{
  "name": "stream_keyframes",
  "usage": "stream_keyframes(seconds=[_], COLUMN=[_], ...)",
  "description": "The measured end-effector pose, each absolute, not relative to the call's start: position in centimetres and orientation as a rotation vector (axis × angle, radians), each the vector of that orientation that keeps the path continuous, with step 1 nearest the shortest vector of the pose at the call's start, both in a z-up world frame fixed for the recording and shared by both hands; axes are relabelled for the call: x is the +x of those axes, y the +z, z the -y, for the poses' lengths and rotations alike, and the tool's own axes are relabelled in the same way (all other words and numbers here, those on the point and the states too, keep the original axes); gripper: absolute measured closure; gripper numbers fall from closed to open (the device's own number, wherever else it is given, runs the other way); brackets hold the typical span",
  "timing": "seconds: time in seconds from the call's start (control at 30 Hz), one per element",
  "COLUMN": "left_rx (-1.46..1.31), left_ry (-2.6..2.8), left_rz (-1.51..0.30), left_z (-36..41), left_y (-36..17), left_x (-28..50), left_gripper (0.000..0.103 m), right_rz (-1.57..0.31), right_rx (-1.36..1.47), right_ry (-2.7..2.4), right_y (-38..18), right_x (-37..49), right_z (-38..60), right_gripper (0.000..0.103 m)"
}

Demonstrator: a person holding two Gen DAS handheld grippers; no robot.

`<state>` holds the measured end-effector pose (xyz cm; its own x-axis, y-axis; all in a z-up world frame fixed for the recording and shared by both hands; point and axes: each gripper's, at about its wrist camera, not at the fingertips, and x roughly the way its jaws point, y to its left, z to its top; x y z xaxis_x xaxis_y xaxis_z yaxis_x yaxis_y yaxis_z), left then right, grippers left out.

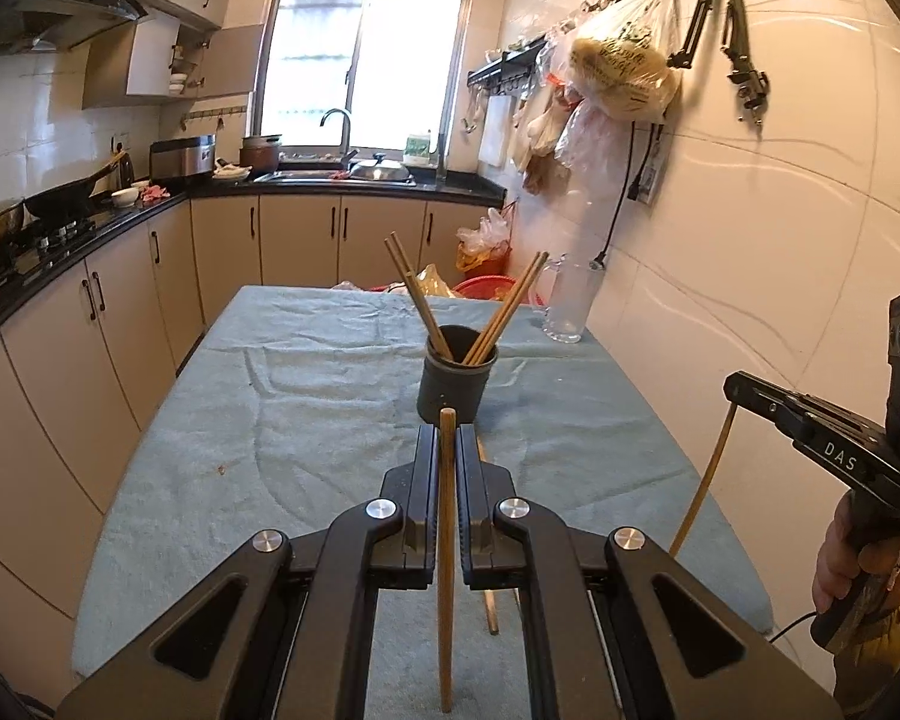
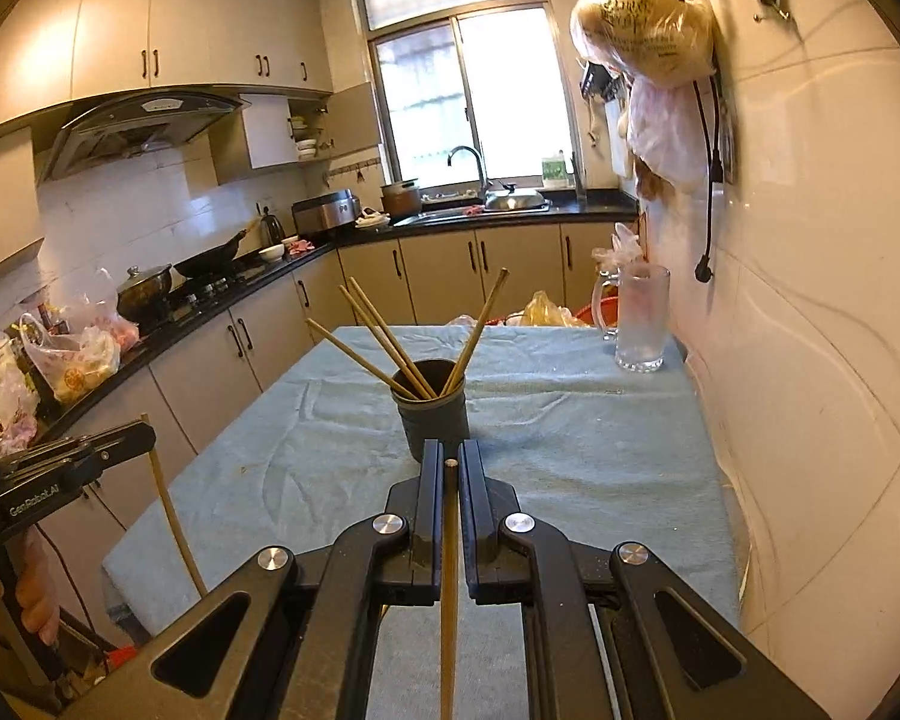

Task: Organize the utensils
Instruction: 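Lift both held chopsticks and carry them over the holder cup, then lower both chopsticks into the holder cup and open both tools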

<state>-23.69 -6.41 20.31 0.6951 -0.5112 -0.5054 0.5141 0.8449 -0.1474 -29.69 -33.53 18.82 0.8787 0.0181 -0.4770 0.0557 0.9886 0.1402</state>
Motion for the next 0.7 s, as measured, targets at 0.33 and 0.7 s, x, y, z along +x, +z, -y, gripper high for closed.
stream_keyframes(seconds=[0.33,0.7], left_rx=[0.004,-0.038], left_ry=[-0.605,-0.641], left_rz=[-0.531,-0.499], left_z=[6.8,7.4], left_y=[20.9,23.6], left_x=[-25.0,-22.9], left_gripper=[0.098,0.098], right_rz=[-0.460,-0.415], right_rx=[0.146,0.160], right_ry=[0.011,-0.002], right_y=[20.0,21.6], right_x=[-31.3,-29.6], right_z=[32.9,33.3], right_gripper=[0.098,0.098])
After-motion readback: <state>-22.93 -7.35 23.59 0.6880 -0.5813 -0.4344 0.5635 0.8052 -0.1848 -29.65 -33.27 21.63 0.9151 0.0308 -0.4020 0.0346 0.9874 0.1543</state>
